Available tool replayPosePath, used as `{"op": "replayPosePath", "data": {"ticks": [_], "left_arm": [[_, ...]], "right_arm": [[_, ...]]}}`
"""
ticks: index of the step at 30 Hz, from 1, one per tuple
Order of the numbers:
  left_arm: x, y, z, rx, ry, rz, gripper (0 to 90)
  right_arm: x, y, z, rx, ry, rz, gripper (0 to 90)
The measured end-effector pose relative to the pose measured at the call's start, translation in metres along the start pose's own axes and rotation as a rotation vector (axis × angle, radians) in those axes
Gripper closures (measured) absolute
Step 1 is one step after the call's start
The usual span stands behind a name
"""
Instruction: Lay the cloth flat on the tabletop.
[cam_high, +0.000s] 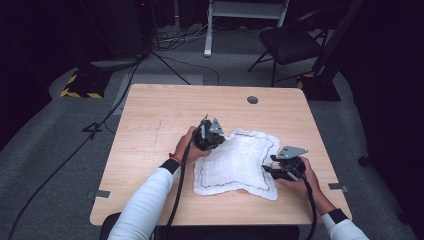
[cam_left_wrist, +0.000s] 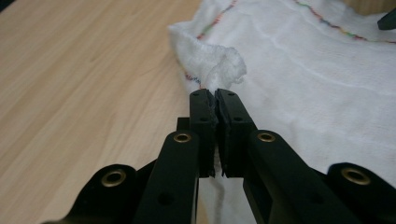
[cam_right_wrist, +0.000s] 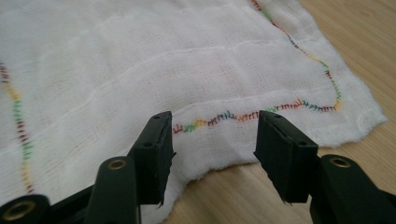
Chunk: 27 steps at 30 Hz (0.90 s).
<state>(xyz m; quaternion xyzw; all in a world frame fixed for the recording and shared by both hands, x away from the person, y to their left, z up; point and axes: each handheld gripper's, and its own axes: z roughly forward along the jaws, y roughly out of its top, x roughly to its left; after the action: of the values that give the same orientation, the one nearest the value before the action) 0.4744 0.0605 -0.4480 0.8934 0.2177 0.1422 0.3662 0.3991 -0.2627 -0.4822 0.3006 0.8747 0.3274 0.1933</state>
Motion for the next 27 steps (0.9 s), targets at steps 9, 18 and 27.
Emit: {"op": "replayPosePath", "data": {"ticks": [9,18,27], "left_arm": [[0.034,-0.024,-0.011,0.006,0.087,-0.105,85.9],[0.053,-0.041,-0.002,0.045,0.16,-0.186,78.9],[0.057,-0.047,-0.014,0.032,0.204,-0.243,56.8]], "right_arm": [[-0.008,0.005,0.012,0.04,-0.084,-0.005,50.1],[-0.028,0.015,0.026,0.075,-0.202,0.051,48.5],[-0.031,0.013,0.019,0.047,-0.175,0.072,45.8]]}}
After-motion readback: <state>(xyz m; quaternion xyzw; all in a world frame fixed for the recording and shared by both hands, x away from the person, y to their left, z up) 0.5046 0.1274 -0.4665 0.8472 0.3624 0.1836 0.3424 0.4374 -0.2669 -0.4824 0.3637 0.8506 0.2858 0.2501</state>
